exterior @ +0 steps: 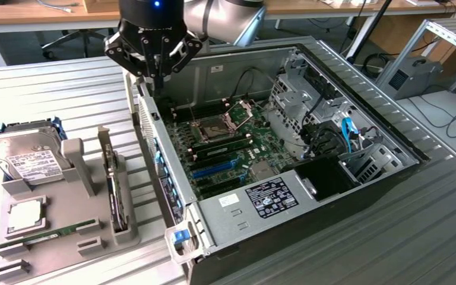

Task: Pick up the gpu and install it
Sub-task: 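Reach for the gpu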

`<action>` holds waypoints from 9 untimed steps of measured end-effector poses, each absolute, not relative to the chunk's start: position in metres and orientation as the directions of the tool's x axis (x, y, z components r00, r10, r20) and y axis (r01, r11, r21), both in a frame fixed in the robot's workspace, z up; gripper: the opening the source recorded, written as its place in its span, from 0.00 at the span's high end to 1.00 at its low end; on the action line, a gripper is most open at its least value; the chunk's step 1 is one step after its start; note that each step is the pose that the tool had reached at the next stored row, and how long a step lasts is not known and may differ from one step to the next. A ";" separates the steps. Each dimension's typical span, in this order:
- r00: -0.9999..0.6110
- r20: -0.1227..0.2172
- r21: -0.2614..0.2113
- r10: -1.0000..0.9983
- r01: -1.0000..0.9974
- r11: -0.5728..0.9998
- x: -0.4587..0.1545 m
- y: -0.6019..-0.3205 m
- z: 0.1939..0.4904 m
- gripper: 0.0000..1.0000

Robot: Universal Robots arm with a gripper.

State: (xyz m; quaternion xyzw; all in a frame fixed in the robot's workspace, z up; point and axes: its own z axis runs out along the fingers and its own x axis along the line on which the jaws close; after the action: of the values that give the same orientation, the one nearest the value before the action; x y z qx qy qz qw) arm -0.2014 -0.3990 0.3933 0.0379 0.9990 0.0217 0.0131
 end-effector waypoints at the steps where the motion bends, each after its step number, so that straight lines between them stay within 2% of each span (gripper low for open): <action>1: -0.997 -0.024 0.044 0.076 0.075 0.996 -0.202 -0.399 0.393 0.89; 9: -0.997 -0.024 0.044 0.076 0.075 0.996 -0.207 -0.399 0.393 0.89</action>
State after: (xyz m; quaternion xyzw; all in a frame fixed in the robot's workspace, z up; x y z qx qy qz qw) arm -0.2070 -0.3989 0.3933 0.0379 0.9990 0.0217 0.0130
